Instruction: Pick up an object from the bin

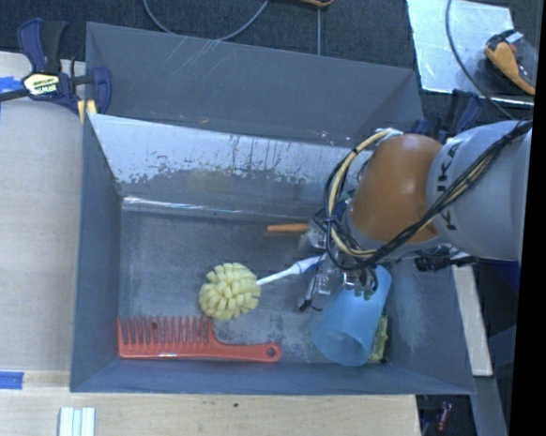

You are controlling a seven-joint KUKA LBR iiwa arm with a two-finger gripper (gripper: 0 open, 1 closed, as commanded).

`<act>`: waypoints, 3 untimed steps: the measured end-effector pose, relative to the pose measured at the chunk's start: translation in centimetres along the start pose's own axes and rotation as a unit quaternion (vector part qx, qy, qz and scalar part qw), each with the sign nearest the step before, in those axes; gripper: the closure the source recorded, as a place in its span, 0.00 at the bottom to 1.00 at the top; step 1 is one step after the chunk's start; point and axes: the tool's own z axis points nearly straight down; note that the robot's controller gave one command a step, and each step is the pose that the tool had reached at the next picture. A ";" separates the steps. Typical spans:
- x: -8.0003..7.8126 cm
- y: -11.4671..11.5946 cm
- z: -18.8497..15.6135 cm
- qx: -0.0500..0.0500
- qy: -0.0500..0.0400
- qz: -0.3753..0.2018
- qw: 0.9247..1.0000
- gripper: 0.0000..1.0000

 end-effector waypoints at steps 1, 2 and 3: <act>0.3 0.2 -0.2 0.000 0.000 -0.012 1.000 0.00; -3.6 2.5 -5.4 0.000 -0.005 -0.103 0.995 0.00; 1.7 1.2 -3.0 0.000 0.006 -0.058 0.998 0.00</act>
Offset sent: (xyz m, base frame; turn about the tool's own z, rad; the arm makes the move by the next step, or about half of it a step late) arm 0.0357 0.0205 0.0521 -0.2054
